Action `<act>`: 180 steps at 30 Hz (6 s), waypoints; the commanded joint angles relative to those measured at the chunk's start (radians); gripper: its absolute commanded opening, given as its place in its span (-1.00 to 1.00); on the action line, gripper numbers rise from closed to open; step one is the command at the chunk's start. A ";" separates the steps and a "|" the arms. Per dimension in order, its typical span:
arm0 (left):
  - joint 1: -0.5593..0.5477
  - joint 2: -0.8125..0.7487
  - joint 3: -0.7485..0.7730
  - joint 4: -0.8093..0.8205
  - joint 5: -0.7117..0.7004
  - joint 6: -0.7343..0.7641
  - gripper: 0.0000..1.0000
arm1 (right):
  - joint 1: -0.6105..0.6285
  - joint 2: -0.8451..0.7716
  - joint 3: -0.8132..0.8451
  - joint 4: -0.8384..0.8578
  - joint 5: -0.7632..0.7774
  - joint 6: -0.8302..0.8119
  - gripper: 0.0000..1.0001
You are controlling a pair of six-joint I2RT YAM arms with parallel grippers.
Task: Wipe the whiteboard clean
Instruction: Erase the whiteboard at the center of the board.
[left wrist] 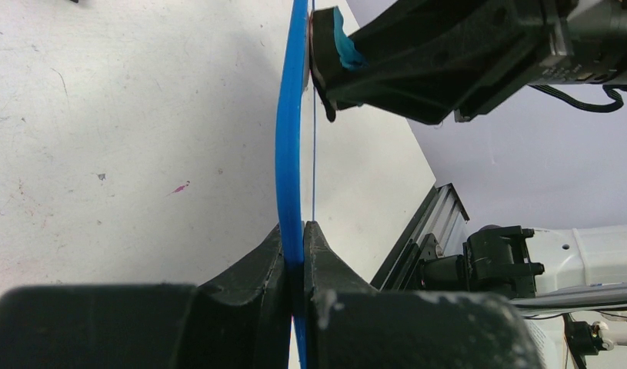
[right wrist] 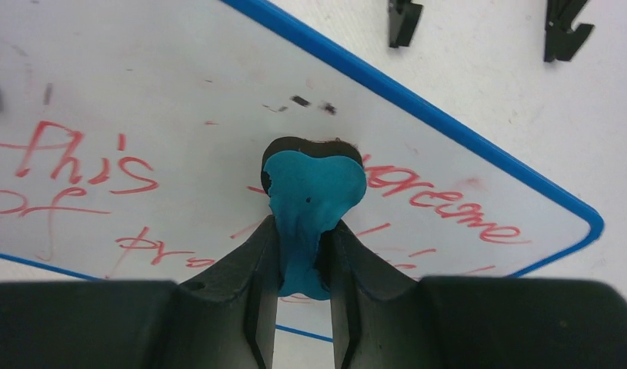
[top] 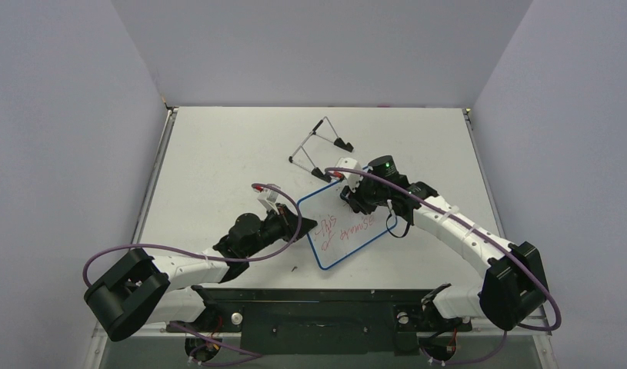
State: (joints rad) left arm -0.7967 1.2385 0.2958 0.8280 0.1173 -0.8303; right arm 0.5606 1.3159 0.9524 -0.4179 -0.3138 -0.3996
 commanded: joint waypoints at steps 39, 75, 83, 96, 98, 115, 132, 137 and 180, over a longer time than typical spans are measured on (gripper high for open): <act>-0.008 -0.041 0.000 0.096 0.021 0.037 -1.00 | 0.040 -0.026 -0.003 0.036 -0.043 -0.026 -1.00; -0.009 -0.027 0.008 0.097 0.024 0.039 -1.00 | 0.054 -0.032 -0.008 0.062 0.055 -0.008 -1.00; -0.009 -0.021 0.010 0.104 0.034 0.036 -1.00 | 0.055 -0.036 -0.012 0.029 -0.027 -0.057 -1.00; -0.009 -0.025 0.015 0.096 0.034 0.041 -1.00 | -0.076 -0.030 0.004 0.140 0.160 0.148 -1.00; -0.009 -0.019 0.015 0.100 0.037 0.039 -1.00 | -0.092 -0.055 0.000 0.137 0.106 0.151 -1.00; -0.015 -0.015 0.015 0.100 0.026 0.038 -1.00 | 0.077 -0.026 0.019 0.058 -0.124 0.074 -1.00; -0.017 -0.009 0.007 0.121 0.036 0.034 -1.00 | 0.023 -0.018 0.014 0.041 -0.150 0.072 -1.00; -0.016 -0.021 0.003 0.115 0.032 0.036 -1.00 | -0.107 -0.022 -0.021 0.156 -0.014 0.207 -1.00; -0.016 -0.025 -0.001 0.129 0.040 0.043 -1.00 | -0.113 -0.064 -0.061 0.096 -0.243 0.057 -1.00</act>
State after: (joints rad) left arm -0.8043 1.2240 0.2768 0.8612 0.1169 -0.8009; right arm 0.4274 1.2816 0.8680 -0.2741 -0.4133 -0.2790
